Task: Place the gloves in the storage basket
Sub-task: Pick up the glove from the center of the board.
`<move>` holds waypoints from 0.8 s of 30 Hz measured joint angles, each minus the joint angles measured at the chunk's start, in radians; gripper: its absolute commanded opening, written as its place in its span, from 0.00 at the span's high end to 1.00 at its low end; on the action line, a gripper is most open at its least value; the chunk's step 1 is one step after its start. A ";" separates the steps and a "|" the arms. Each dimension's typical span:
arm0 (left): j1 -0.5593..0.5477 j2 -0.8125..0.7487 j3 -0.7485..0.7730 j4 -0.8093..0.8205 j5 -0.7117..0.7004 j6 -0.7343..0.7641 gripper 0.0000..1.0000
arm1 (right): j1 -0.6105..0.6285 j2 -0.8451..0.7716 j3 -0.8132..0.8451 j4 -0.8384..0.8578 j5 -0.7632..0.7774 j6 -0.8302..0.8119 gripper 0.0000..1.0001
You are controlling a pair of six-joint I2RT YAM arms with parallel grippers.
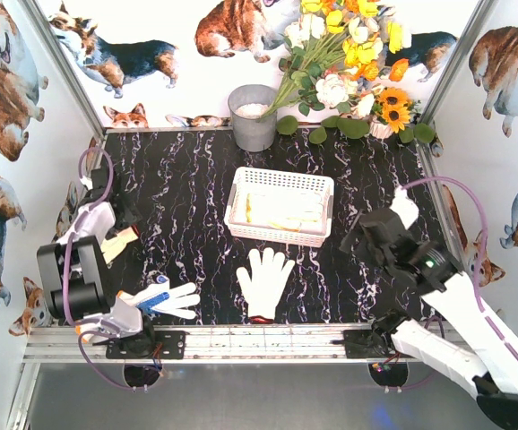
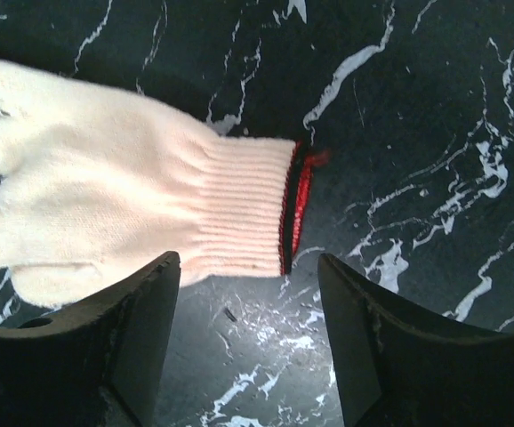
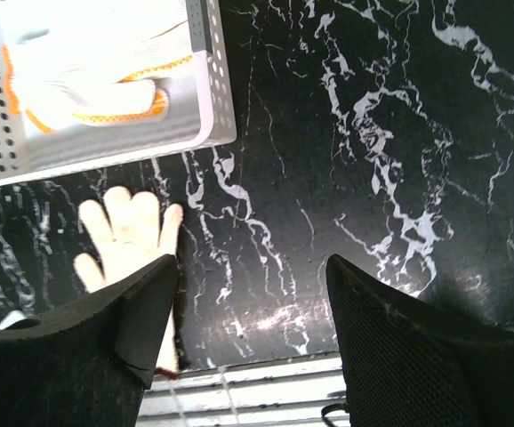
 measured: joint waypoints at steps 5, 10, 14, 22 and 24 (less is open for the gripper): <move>0.031 0.076 0.044 0.003 0.034 0.047 0.51 | 0.000 -0.082 0.003 -0.081 -0.017 0.106 0.32; 0.033 0.152 0.064 0.018 0.085 0.064 0.52 | 0.000 -0.113 0.005 -0.130 -0.023 0.155 0.33; 0.033 0.231 0.105 0.018 0.112 0.084 0.61 | 0.000 -0.080 0.025 -0.142 -0.031 0.153 0.33; 0.036 0.298 0.181 0.027 0.121 0.126 0.96 | 0.000 -0.027 0.064 -0.144 -0.023 0.108 0.34; 0.037 0.298 0.181 0.025 0.116 0.129 1.00 | 0.000 -0.005 0.066 -0.149 -0.023 0.092 0.35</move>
